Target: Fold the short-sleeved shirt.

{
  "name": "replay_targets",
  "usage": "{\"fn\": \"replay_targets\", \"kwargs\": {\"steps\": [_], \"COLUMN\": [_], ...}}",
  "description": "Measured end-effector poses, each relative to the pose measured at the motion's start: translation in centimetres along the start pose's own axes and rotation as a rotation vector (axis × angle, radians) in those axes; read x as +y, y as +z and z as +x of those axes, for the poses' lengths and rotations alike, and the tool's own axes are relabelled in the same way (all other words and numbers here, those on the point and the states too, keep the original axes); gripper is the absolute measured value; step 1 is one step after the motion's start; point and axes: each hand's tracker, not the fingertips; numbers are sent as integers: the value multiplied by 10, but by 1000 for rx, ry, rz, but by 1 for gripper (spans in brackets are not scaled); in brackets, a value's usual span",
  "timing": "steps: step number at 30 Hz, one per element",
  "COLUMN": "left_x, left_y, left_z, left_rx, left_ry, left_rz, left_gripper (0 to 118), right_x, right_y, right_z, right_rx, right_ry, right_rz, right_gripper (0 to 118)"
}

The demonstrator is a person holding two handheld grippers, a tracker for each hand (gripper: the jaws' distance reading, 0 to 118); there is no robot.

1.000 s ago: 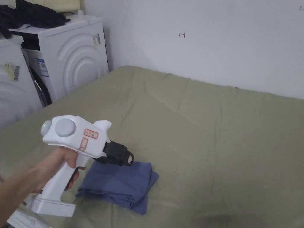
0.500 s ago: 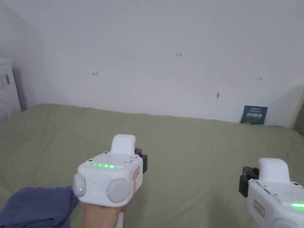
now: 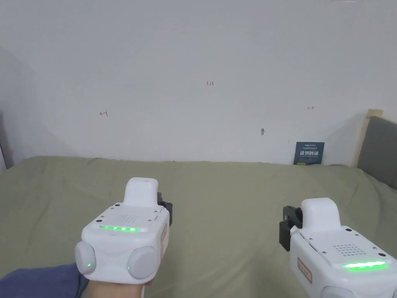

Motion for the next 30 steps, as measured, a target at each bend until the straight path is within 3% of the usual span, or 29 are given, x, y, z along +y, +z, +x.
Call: {"fn": "replay_targets", "kwargs": {"steps": [7, 8, 9, 10, 11, 12, 19, 22, 25, 30], "left_x": [0, 0, -1, -1, -1, -1, 2, 7, 11, 11], "left_y": [2, 2, 2, 2, 2, 0, 22, 14, 12, 17], "left_z": [5, 5, 6, 3, 2, 0, 0, 1, 4, -6], "left_rx": [-10, -11, -7, 7, 21, 31, 33, -77, 2, -91], "left_ry": [-16, -17, -19, -18, -19, -17, -76, -75, -24, 58], "left_rz": [8, 9, 9, 10, 11, 3, 50, -11, -54, -53], "left_gripper": [2, 15, 46, 106, 118, 118, 118, 118, 118, 118], "right_x": [4, 4, 3, 2, 3, 3, 9, 12, 6, 3], "right_y": [-5, -6, -6, -5, -3, -3, 5, 9, 4, 4], "right_z": [-4, -3, -2, 0, 2, 4, 13, 12, 14, 16], "right_rx": [-5, -9, -15, -24, -28, -31, -44, -48, -45, -31], "right_ry": [3, -3, -7, -13, -14, -14, -44, -43, -25, -28], "right_rz": [-10, -10, -9, -4, 1, 4, 21, 14, -6, -19], "right_gripper": [5, 16, 37, 84, 107, 118, 118, 118, 118, 118]}}
